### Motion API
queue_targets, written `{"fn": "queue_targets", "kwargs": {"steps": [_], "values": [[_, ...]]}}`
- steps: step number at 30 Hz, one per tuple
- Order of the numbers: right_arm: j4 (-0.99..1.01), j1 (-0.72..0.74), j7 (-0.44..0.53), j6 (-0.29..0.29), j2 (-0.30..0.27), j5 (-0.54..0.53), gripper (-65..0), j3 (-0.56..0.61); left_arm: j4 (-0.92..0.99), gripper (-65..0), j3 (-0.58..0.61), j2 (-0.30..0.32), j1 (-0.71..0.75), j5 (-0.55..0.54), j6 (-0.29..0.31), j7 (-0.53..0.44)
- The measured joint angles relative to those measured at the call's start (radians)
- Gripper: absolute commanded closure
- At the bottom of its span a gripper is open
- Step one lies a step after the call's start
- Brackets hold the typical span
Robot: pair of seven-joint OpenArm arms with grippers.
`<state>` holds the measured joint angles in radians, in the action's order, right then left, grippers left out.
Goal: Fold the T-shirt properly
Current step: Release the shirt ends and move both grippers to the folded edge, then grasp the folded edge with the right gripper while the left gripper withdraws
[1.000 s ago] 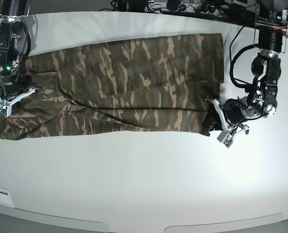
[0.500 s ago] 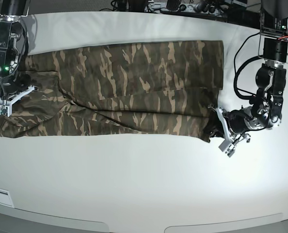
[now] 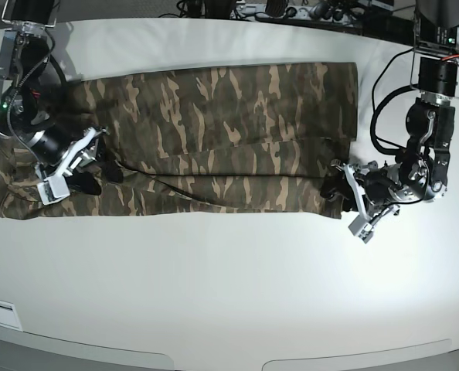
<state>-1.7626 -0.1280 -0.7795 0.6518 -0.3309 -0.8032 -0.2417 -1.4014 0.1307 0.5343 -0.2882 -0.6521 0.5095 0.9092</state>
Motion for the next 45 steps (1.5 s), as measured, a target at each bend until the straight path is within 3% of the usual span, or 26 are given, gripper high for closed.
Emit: {"fn": "queue_targets", "kwargs": {"steps": [4, 12, 14, 17, 21, 24, 29, 33, 39, 45], "values": [[0.065, 0.098, 0.014, -0.039, 0.035, 0.099, -34.7, 0.131, 0.0, -29.7, 0.0, 0.0, 0.0, 0.001, -0.021, 0.008], [0.261, 0.274, 0.047, -0.031, 0.048, 0.175, -34.7, 0.384, 0.0, -29.7, 0.0, -0.002, 0.0, 0.001, -0.021, 0.008], [0.303, 0.298, 0.082, -0.03, 0.049, 0.186, -34.7, 0.423, 0.0, -29.7, 0.0, -0.002, 0.0, 0.001, -0.021, 0.008], [0.383, 0.317, 0.164, -0.039, 0.069, 0.33, -34.7, 0.452, 0.0, -29.7, 0.0, -0.002, 0.0, 0.001, -0.021, 0.008], [0.487, 0.351, 0.244, -0.049, 0.098, 0.381, -34.5, 0.456, 0.0, -29.7, 0.0, -0.002, 0.0, 0.002, -0.021, 0.008], [0.512, 0.354, 0.261, -0.04, 0.101, 0.374, -32.7, 0.456, 0.0, -29.7, 0.0, -0.002, 0.0, 0.001, -0.021, 0.008], [0.492, 0.35, 0.231, 0.014, 0.098, 0.375, -14.9, 0.456, 0.0, -29.7, 0.0, -0.002, 0.0, 0.001, -0.021, 0.0], [0.458, 0.345, 0.095, 0.037, 0.098, 0.203, -1.4, 0.456, 0.0, -29.7, 0.0, -0.003, 0.0, 0.001, -0.021, 0.0], [0.391, 0.341, -0.06, 0.037, 0.096, 0.042, 0.0, 0.456, 0.0, -29.7, 0.0, -0.002, 0.0, 0.001, -0.021, 0.0], [0.374, 0.341, -0.064, 0.038, 0.096, 0.041, 0.0, 0.456, 0.0, -29.7, 0.0, -0.002, -0.003, 0.001, -0.021, -0.023]]}}
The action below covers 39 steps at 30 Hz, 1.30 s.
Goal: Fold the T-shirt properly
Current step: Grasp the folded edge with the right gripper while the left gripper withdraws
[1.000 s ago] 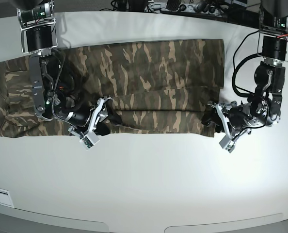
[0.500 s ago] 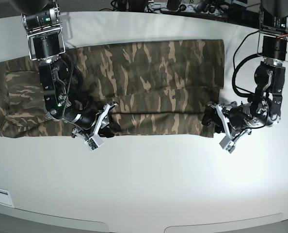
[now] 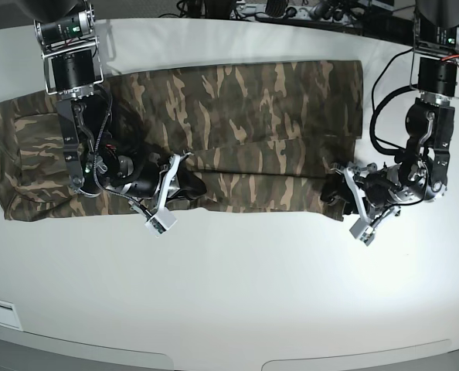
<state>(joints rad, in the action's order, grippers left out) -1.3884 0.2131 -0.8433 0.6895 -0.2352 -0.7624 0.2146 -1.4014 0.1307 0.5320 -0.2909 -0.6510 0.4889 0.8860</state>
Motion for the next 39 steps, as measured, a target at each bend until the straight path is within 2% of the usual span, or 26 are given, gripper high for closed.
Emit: {"fn": "queue_targets", "kwargs": {"steps": [11, 16, 18, 20, 24, 26, 32, 37, 39], "values": [[-0.104, -0.013, -0.024, 0.0, -0.014, -0.003, 0.0, 0.0, 0.0, -29.7, 0.0, 0.0, -0.008, 0.0, 0.009, -0.007], [-0.138, -0.013, -0.167, 0.0, -0.014, -0.142, 0.0, 0.0, 0.0, -29.7, 0.0, 0.001, -0.011, 0.0, 0.008, -0.006], [-0.138, -0.013, -0.178, 0.0, -0.014, -0.151, 0.0, 0.0, -0.003, -29.8, -0.005, 0.002, -0.011, 0.0, 0.009, -0.005], [-0.138, -0.013, -0.179, 0.0, -0.014, -0.151, 0.0, 0.0, -0.004, -32.3, -0.017, 0.002, -0.011, -0.008, 0.009, -0.002], [-0.138, -0.013, -0.179, 0.0, -0.014, -0.151, 0.0, 0.0, -0.005, -45.8, -0.047, 0.002, -0.011, -0.005, 0.027, 0.005], [-0.138, -0.013, -0.179, 0.0, -0.014, -0.151, 0.0, 0.0, -0.005, -49.2, -0.059, 0.002, -0.011, -0.006, 0.039, 0.004], [-0.138, -0.013, -0.179, 0.0, -0.014, -0.152, 0.0, 0.0, -0.005, -49.2, -0.11, 0.003, -0.014, 0.004, 0.04, 0.005], [-0.138, -0.013, -0.22, 0.0, -0.014, -0.204, 0.0, 0.0, -0.005, -49.2, -0.219, 0.006, -0.047, 0.003, 0.034, 0.005], [-0.138, -0.013, -0.244, 0.0, -0.014, -0.223, 0.0, 0.0, -0.006, -49.2, -0.269, 0.006, -0.059, -0.023, 0.011, 0.003]]}}
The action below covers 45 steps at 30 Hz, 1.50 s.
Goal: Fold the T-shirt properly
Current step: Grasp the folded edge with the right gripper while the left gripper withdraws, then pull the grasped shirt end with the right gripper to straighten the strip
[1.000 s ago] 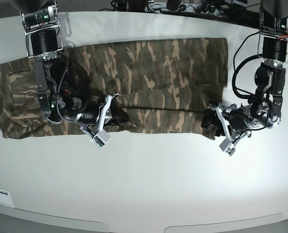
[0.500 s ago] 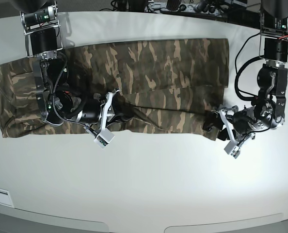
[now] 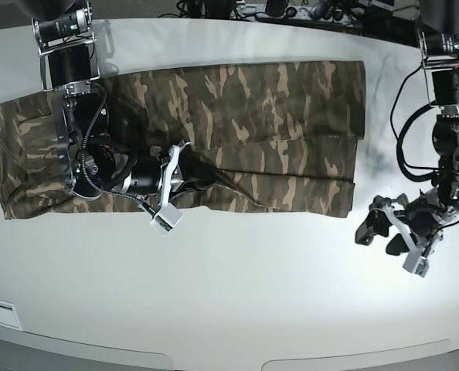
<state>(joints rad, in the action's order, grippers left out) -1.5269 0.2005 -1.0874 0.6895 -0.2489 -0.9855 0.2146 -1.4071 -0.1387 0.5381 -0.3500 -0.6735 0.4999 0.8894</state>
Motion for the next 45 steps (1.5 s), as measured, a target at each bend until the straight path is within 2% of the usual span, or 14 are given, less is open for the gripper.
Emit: {"fn": "queue_targets", "kwargs": {"steps": [7, 15, 18, 23, 26, 28, 29, 32, 36, 38, 42, 43, 44, 45], "values": [[0.0, 0.0, -0.113, 0.0, 0.0, -0.089, 0.0, 0.0, 0.0, -49.2, -0.066, 0.01, 0.001, -0.008, -0.018, 0.005], [-0.002, -0.017, -0.192, 0.002, 0.0, -0.079, 0.0, 0.0, 0.0, -49.2, -0.066, 0.011, 0.001, -0.022, -0.018, 0.028], [-0.005, -0.047, -0.143, 0.003, 0.0, 0.035, 0.0, 0.0, 0.0, -49.2, -0.065, 0.01, 0.001, -0.034, -0.018, 0.028], [-0.006, -0.09, 0.066, 0.008, 0.003, 0.237, -1.3, 0.0, 0.0, -49.2, -0.066, 0.011, 0.001, -0.035, -0.018, 0.028], [-0.006, -0.092, 0.079, 0.008, 0.003, 0.247, -18.8, 0.0, 0.0, -49.2, -0.066, 0.01, 0.001, -0.035, -0.018, 0.028], [-0.006, -0.089, 0.077, 0.01, 0.003, 0.215, -29.5, 0.0, 0.0, -49.2, -0.066, 0.01, 0.001, -0.035, -0.018, 0.028], [-0.006, -0.087, 0.062, 0.01, 0.003, 0.183, -32.2, 0.0, 0.0, -49.2, -0.066, 0.01, 0.001, -0.035, -0.018, 0.028], [-0.043, -0.09, -0.067, 0.0, 0.0, 0.043, -33.0, 0.0, 0.0, -49.2, -0.066, 0.011, 0.004, -0.034, -0.018, 0.029], [-0.145, -0.087, -0.237, 0.003, 0.0, -0.224, -33.0, 0.0, 0.0, -48.9, -0.065, 0.01, 0.021, -0.039, -0.018, 0.061], [-0.208, -0.083, -0.3, 0.003, 0.0, -0.305, -33.0, 0.0, 0.0, -42.7, -0.066, 0.011, 0.022, -0.067, 0.002, 0.08], [-0.285, -0.069, -0.325, 0.01, 0.003, -0.336, -32.5, -0.023, 0.0, -14.2, -0.066, 0.01, 0.017, -0.159, 0.06, 0.107], [-0.29, -0.069, -0.325, 0.01, 0.002, -0.336, -30.1, -0.04, 0.0, -5.7, -0.066, 0.01, 0.018, -0.167, 0.069, 0.11], [-0.292, -0.07, -0.327, 0.009, 0.002, -0.335, -24.1, -0.061, 0.0, 0.0, -0.066, 0.01, 0.018, -0.18, 0.079, 0.121], [-0.292, -0.071, -0.332, 0.009, 0.002, -0.332, -15.9, -0.087, 0.0, 0.0, -0.066, 0.011, 0.019, -0.182, 0.082, 0.129]]}}
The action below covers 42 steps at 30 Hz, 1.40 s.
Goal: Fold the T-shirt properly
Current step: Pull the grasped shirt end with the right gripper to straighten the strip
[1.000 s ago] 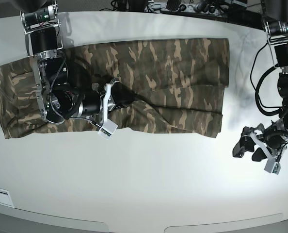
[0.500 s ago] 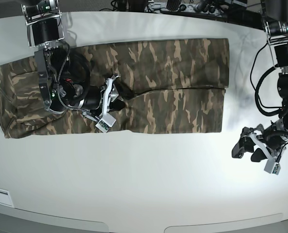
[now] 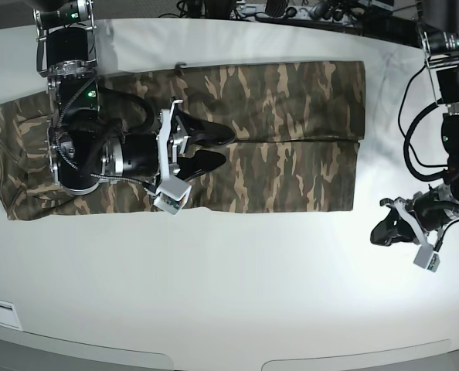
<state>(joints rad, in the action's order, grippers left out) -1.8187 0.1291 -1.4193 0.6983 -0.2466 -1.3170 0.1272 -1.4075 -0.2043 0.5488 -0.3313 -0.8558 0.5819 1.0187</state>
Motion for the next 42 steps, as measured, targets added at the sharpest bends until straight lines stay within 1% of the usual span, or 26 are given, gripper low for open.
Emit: {"fn": "queue_targets", "kwargs": {"steps": [1, 2, 5, 7, 8, 10, 13, 14, 15, 16, 19, 22, 24, 25, 26, 28, 29, 30, 33, 34, 36, 37, 38, 40, 41, 42], "values": [[0.0, -0.001, 0.013, -0.002, 0.001, 0.018, -6.2, -0.032, 0.0, 0.0, 0.0, 0.0, 0.0, 0.002, 0.0, -0.001], [0.0, -0.001, 0.04, 0.001, 0.001, 0.049, 0.0, -0.068, 0.0, 0.0, 0.0, 0.0, 0.0, 0.002, 0.0, -0.001], [-0.001, 0.002, 0.142, -0.002, 0.003, 0.209, 0.0, -0.202, 0.0, 0.0, 0.0, 0.0, 0.002, 0.002, 0.0, -0.001], [-0.001, 0.001, 0.198, -0.002, -0.005, 0.332, 0.0, -0.297, 0.0, 0.0, 0.0, 0.0, 0.002, -0.034, -0.001, 0.0], [-0.002, 0.0, 0.216, -0.011, -0.011, 0.385, 0.0, -0.335, 0.0, 0.0, 0.0, 0.0, 0.002, -0.071, -0.001, 0.003], [-0.002, -0.012, 0.247, -0.058, -0.038, 0.459, 0.0, -0.397, 0.0, 0.0, 0.0, 0.0, 0.001, -0.139, 0.004, 0.04], [0.0, -0.059, 0.299, -0.07, -0.086, 0.528, 0.0, -0.435, 0.0, 0.0, 0.0, 0.0, 0.002, -0.239, 0.033, 0.119], [0.006, -0.076, 0.318, -0.092, -0.098, 0.571, 0.0, -0.437, 0.0, 0.0, 0.0, 0.0, 0.002, -0.276, 0.033, 0.14], [0.02, -0.091, 0.335, -0.093, -0.108, 0.612, 0.0, -0.436, -0.001, 0.0, 0.0, 0.0, 0.001, -0.31, 0.041, 0.161], [0.038, -0.103, 0.36, -0.114, -0.115, 0.639, 0.0, -0.436, -0.001, 0.0, 0.0, 0.0, 0.001, -0.344, 0.05, 0.185], [0.109, -0.132, 0.409, -0.113, -0.131, 0.698, 0.0, -0.435, -0.001, 0.0, 0.0, 0.0, 0.002, -0.394, 0.055, 0.235], [0.223, -0.137, 0.451, -0.113, -0.137, 0.76, 0.0, -0.435, -0.001, 0.0, 0.0, 0.0, 0.005, -0.394, 0.055, 0.235], [0.31, -0.135, 0.494, -0.078, -0.138, 0.785, 0.0, -0.436, -0.003, 0.0, 0.0, 0.0, 0.022, -0.394, 0.055, 0.231], [0.344, -0.135, 0.532, -0.07, -0.139, 0.774, 0.0, -0.437, -0.003, 0.0, 0.0, 0.0, 0.035, -0.393, 0.055, 0.231], [0.378, -0.132, 0.545, -0.058, -0.14, 0.766, 0.0, -0.438, -0.003, 0.0, 0.0, 0.0, 0.05, -0.396, 0.055, 0.234], [0.437, -0.123, 0.578, -0.055, -0.141, 0.752, 0.0, -0.439, -0.003, 0.0, 0.001, 0.0, 0.072, -0.393, 0.055, 0.237], [0.455, -0.117, 0.579, -0.066, -0.142, 0.742, 0.0, -0.439, -0.003, 0.0, 0.001, 0.0, 0.08, -0.394, 0.055, 0.235], [0.465, -0.116, 0.582, -0.098, -0.142, 0.734, 0.0, -0.439, -0.003, 0.0, 0.001, 0.0, 0.085, -0.394, 0.055, 0.233], [0.467, -0.116, 0.597, -0.229, -0.138, 0.737, 0.0, -0.439, -0.003, 0.0, 0.001, -0.001, 0.093, -0.401, 0.055, 0.232], [0.464, -0.115, 0.605, -0.294, -0.131, 0.757, 0.0, -0.438, -0.003, 0.0, 0.001, -0.001, 0.097, -0.402, 0.055, 0.232], [0.457, -0.109, 0.629, -0.472, -0.118, 0.835, 0.0, -0.437, -0.003, 0.0, 0.001, 0.0, 0.108, -0.402, 0.055, 0.231], [0.455, -0.103, 0.628, -0.542, -0.113, 0.89, 0.0, -0.438, -0.003, 0.0, 0.001, 0.0, 0.116, -0.402, 0.055, 0.231], [0.455, -0.098, 0.625, -0.595, -0.11, 0.939, 0.0, -0.438, -0.003, 0.0, 0.001, -0.001, 0.125, -0.401, 0.055, 0.232], [0.455, -0.097, 0.626, -0.661, -0.097, 1.025, 0.0, -0.44, -0.003, 0.0, 0.001, -0.001, 0.144, -0.401, 0.055, 0.235], [0.455, -0.096, 0.629, -0.679, -0.085, 1.059, 0.0, -0.444, -0.003, 0.0, 0.001, -0.002, 0.152, -0.402, 0.055, 0.233], [0.454, -0.096, 0.628, -0.694, -0.079, 1.07, 0.0, -0.444, -0.003, 0.0, 0.001, -0.004, 0.155, -0.405, 0.055, 0.233]]}}
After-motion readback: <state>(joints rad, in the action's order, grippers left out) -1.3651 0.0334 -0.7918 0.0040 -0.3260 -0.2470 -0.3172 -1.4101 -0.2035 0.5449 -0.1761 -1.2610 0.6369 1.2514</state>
